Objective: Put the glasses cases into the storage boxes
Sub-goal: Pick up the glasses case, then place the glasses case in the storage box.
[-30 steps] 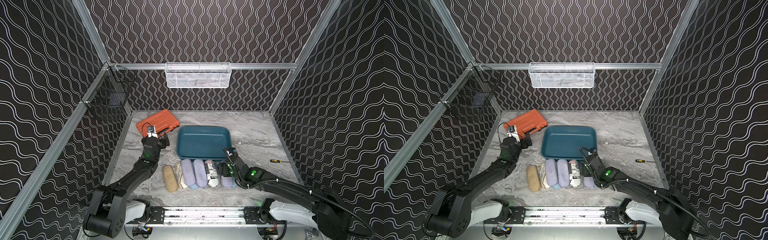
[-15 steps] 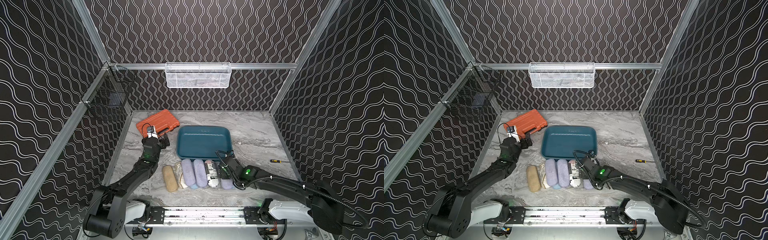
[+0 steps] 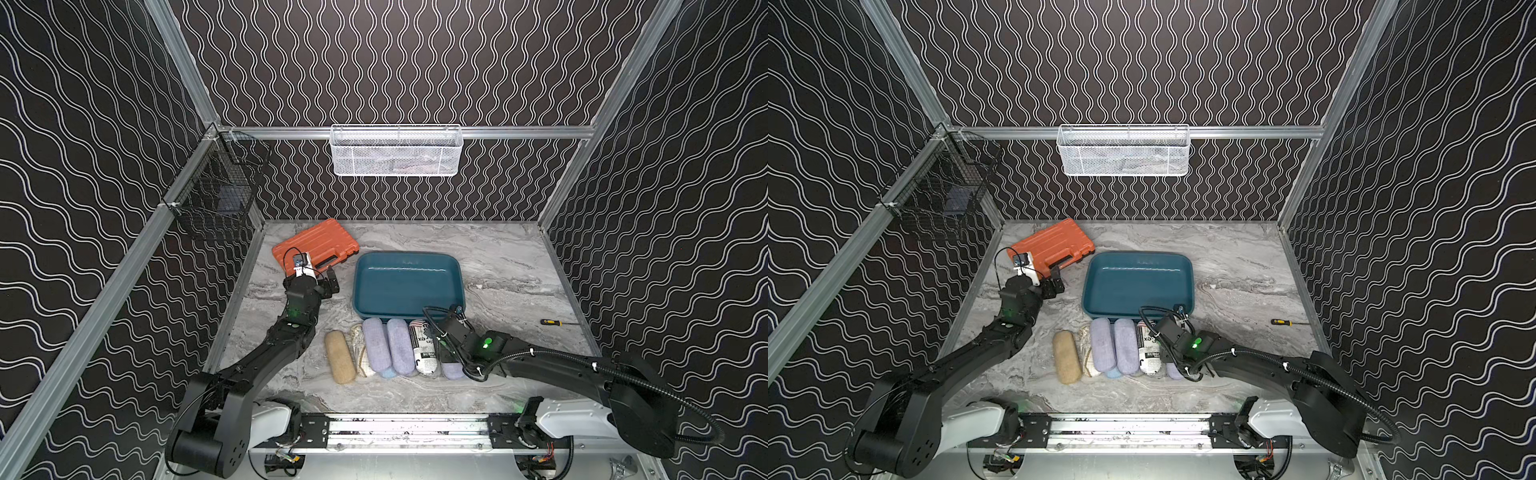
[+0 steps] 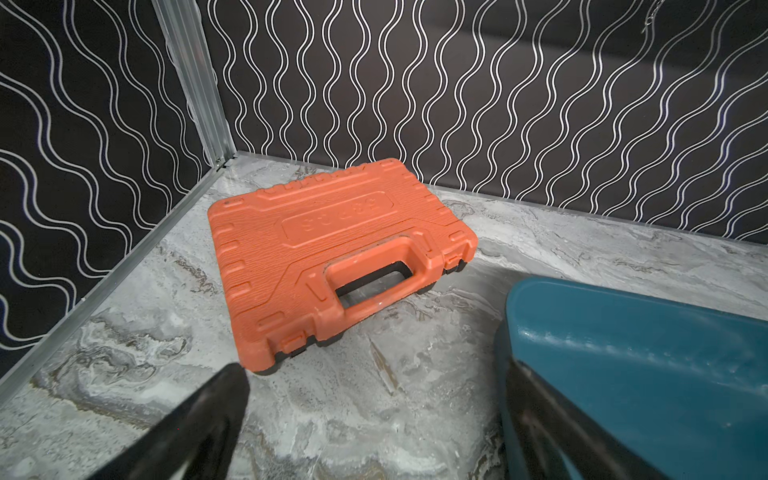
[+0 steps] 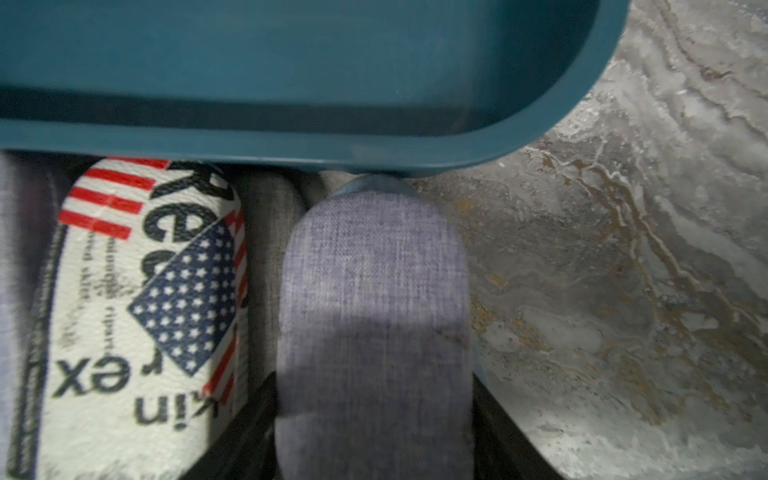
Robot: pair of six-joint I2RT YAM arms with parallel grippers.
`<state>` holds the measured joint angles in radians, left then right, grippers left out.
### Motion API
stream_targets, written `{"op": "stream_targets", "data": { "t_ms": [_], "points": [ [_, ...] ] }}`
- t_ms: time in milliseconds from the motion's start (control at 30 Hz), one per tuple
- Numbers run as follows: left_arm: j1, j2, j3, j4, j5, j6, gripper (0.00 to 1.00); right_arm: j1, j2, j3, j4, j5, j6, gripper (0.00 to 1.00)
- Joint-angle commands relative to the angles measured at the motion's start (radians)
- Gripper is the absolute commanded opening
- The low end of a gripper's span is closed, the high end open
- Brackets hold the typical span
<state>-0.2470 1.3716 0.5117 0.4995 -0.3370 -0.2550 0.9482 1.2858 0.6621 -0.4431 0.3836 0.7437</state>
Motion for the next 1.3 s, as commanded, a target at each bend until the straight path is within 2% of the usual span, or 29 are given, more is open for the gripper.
{"op": "stream_targets", "data": {
  "t_ms": [0, 467, 700, 967, 1267],
  "points": [
    [0.0, -0.005, -0.002, 0.03, -0.002, -0.007, 0.99, 0.006, -0.01, 0.017, -0.05, 0.038, 0.036, 0.59],
    [0.0, -0.006, 0.001, 0.018, -0.004, -0.006, 0.99, 0.011, -0.139, 0.136, -0.189, 0.071, 0.015, 0.56],
    [0.0, -0.005, 0.003, 0.014, -0.003, -0.001, 0.99, -0.003, -0.144, 0.22, -0.094, 0.138, -0.102, 0.57],
    [0.0, 0.005, 0.011, 0.012, 0.011, -0.003, 0.99, -0.232, -0.01, 0.302, 0.141, -0.012, -0.304, 0.57],
    [0.0, -0.017, 0.011, 0.005, 0.011, -0.003, 0.99, -0.398, 0.166, 0.404, 0.231, -0.14, -0.394, 0.57]
  ]
}}
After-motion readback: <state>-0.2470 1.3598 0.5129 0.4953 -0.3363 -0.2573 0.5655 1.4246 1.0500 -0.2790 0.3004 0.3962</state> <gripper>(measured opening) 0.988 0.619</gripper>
